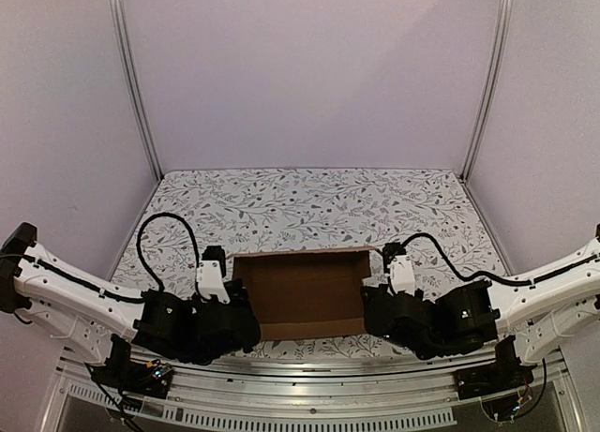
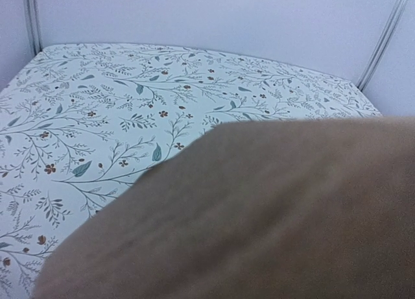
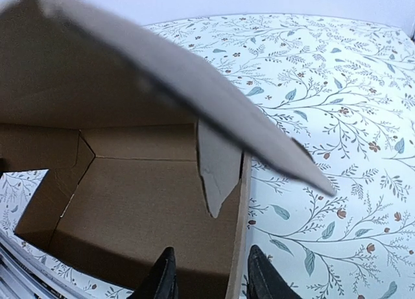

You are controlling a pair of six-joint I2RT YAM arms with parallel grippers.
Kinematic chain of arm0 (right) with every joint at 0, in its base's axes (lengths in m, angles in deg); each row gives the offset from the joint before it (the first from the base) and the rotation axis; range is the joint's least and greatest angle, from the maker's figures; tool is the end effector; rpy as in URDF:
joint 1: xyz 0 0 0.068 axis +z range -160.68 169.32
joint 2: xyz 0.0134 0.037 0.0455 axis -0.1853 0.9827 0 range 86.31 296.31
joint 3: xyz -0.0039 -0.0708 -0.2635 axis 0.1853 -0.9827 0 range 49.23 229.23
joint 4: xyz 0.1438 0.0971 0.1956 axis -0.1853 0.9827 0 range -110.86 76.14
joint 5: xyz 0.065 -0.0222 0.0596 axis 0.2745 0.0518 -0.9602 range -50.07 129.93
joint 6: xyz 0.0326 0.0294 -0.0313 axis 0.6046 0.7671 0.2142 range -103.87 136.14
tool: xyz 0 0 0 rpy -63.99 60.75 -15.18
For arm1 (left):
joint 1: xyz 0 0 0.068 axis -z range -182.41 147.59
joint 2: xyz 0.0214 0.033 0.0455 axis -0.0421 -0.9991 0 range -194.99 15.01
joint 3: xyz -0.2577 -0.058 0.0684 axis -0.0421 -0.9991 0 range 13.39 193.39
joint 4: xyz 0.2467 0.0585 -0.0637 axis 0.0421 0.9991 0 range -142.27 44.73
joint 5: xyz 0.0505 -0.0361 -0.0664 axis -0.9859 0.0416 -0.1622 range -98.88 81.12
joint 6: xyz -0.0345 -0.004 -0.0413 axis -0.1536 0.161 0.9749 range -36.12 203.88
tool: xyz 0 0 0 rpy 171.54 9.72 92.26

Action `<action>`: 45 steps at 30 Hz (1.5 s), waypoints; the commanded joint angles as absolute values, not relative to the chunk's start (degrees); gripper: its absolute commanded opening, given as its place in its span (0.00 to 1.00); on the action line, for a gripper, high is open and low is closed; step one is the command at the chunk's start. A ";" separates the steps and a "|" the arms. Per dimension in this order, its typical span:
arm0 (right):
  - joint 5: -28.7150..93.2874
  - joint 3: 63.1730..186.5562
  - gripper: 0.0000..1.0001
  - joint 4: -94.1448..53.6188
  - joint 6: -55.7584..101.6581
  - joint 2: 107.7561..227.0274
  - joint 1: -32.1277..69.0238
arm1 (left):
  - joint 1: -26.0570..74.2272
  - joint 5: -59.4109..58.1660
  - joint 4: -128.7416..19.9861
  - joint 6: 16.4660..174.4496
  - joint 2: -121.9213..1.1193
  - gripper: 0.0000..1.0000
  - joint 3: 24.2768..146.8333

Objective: Fold the paper box

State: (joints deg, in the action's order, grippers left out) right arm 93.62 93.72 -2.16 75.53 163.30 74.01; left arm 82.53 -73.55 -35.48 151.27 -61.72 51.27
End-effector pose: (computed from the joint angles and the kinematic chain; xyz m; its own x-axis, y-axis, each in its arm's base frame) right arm 0.0526 0.2553 0.2156 -0.5039 0.0848 -0.8596 -0.2143 0.9518 0.2195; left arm 0.0530 -0.2343 0.1900 -0.3798 -0.1879 -0.9058 0.0794 0.9689 -0.2343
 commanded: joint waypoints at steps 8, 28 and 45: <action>86.91 95.79 0.41 12.06 71.73 148.05 74.83 | 84.58 -67.83 -28.03 155.25 -65.05 0.00 52.47; 78.61 132.84 0.41 7.80 41.49 170.34 64.29 | 85.44 -68.47 -27.47 154.78 -69.83 0.00 55.99; 66.48 133.89 0.38 3.96 43.81 186.20 56.65 | 86.16 -68.48 -25.06 156.13 -74.10 0.01 58.76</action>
